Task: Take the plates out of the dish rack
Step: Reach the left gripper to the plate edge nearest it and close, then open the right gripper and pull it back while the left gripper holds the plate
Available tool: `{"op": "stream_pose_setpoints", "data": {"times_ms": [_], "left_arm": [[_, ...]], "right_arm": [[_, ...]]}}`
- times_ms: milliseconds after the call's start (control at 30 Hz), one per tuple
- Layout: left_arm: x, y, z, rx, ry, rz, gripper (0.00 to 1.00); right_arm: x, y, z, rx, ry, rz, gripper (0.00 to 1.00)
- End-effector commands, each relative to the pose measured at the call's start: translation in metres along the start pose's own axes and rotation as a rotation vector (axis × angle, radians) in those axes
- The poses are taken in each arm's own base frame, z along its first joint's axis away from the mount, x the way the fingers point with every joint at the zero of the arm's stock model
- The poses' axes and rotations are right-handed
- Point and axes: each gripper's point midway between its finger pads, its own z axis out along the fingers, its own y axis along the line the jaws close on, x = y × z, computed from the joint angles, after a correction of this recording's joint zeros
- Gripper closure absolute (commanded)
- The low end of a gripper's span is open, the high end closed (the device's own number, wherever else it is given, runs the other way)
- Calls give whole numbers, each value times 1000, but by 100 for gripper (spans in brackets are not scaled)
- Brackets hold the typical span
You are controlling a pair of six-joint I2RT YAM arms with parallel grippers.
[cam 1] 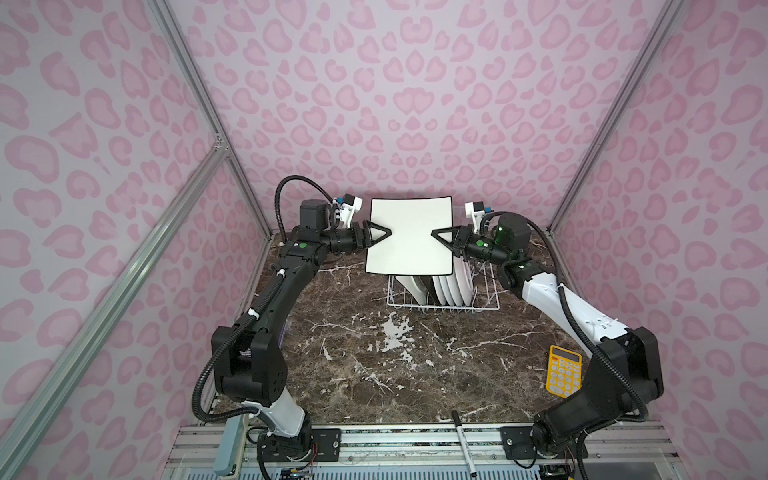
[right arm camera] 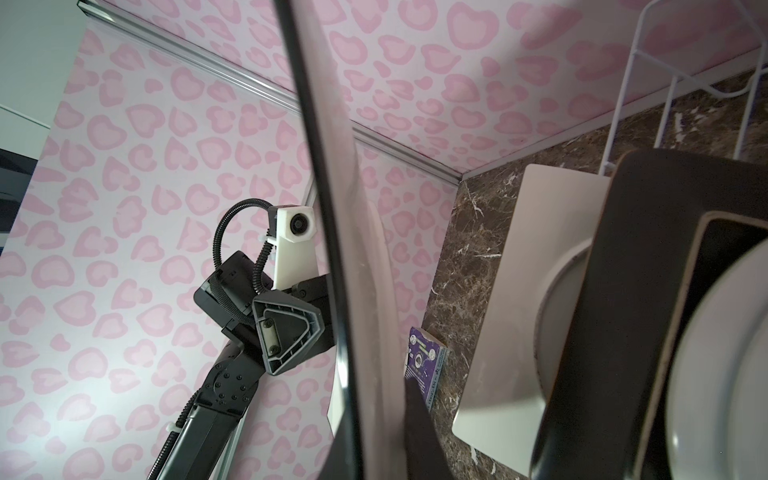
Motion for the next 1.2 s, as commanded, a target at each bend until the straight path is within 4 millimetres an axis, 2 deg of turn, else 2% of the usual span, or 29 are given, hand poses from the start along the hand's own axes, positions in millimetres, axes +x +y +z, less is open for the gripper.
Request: {"op": "stream_pose_setpoints", "data": {"times_ms": [0, 233, 400, 600, 800, 867, 1033, 1167], "left_arm": [[3, -7, 1, 62, 22, 10, 35], [12, -8, 5, 103, 61, 1, 48], [14, -9, 5, 114, 69, 3, 67], [13, -11, 6, 128, 76, 5, 73], [12, -9, 9, 134, 82, -6, 88], [11, -10, 9, 136, 80, -6, 96], [11, -10, 7, 131, 64, 2, 96], [11, -13, 5, 133, 54, 13, 96]], "right_arm": [[-5, 28, 0, -120, -18, -71, 100], [-3, 21, 4, -126, -10, -53, 100], [-3, 17, 7, -128, -1, -37, 100], [-3, 16, 10, -129, 6, -31, 100], [-2, 10, 11, -117, 4, -23, 100], [-2, 7, 11, -110, 0, -21, 100], [-2, 6, 11, -105, 2, -23, 95], [-1, 5, 11, -93, 3, -30, 85]]}}
